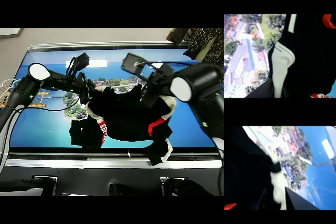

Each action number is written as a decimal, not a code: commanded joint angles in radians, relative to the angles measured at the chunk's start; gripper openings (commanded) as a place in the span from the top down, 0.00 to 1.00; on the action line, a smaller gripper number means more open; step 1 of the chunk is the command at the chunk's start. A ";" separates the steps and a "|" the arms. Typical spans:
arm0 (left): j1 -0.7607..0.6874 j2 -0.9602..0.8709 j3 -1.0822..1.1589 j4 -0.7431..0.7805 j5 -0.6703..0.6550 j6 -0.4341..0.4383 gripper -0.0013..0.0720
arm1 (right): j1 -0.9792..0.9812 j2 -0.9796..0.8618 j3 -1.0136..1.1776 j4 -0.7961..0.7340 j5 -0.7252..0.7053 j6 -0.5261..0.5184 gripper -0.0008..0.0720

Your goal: Fold the clothes and pants, and hang the long-sleeved shirts on hangers.

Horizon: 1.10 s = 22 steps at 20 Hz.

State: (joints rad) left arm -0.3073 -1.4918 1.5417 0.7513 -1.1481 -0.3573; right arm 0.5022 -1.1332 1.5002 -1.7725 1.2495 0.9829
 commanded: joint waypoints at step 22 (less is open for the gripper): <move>0.000 0.285 0.002 0.000 0.023 -0.002 0.93 | -0.946 0.045 -0.001 0.900 0.217 -0.187 0.09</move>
State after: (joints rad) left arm -0.3073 -1.2133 1.5425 0.7513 -1.1263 -0.3580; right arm -0.4042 -1.0111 1.4994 -1.0248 1.4471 0.8730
